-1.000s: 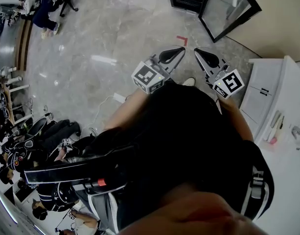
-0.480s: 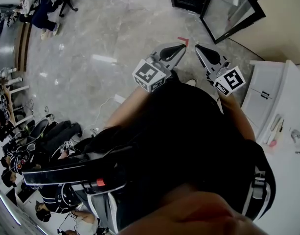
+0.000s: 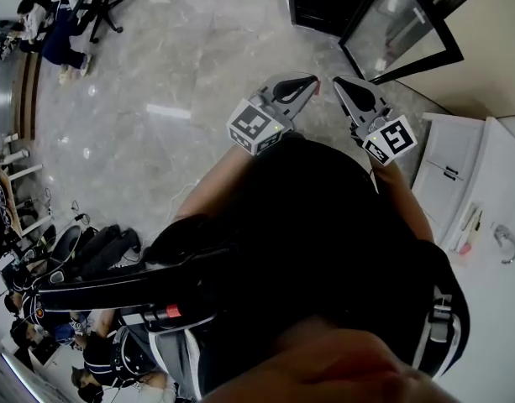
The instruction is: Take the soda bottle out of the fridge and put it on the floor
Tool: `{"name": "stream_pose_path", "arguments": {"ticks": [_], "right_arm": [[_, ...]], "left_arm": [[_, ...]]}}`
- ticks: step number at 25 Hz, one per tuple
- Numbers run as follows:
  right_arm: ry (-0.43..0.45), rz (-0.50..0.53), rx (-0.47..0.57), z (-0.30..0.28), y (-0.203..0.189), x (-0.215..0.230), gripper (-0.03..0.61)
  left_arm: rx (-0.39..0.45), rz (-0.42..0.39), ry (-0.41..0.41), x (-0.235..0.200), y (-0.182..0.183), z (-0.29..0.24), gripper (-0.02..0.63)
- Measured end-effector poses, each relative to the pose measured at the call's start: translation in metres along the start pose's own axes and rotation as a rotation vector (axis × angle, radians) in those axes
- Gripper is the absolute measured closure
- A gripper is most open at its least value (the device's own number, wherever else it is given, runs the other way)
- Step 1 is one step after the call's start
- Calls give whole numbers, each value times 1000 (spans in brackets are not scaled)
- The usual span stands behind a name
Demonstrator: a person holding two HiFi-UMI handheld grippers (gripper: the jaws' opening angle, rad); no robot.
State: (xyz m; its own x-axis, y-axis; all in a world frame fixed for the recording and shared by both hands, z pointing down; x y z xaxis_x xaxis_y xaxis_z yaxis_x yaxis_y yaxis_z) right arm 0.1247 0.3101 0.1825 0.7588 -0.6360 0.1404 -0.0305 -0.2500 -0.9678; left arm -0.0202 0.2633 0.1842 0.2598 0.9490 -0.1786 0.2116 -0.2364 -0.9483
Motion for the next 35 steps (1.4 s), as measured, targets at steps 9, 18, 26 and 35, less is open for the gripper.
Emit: {"name": "stream_pose_path", "arguments": {"ticks": [9,18,26,35], "right_arm": [[-81,-32,-5,-69,11,15,568],[-138,-38,-19,-98,15,25,568],[-139,-43,-18,-107,13,59,568],[-94,-41,-16,-123,18,137,568]], "left_arm": [[-10,19,-57,-78,1,12,611],[5,18,-83,-117,5,12,611],[8,25,-59,-140,7,-6,611],[-11,37,5,-180,27,-59,611]]}}
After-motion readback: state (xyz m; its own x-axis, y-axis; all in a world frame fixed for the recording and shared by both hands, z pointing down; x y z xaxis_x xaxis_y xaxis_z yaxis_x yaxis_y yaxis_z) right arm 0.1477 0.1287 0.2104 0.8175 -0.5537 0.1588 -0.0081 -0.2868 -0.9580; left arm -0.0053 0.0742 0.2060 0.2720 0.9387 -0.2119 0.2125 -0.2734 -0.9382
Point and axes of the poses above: the fingertips, and each gripper's own axes: z backward along the fingers, x to its right, y out of its top, the point moved 7 cm from there along z, backward along the fingers, and after that the axes turned 10 degrees about -x, right-handed, at the moved point
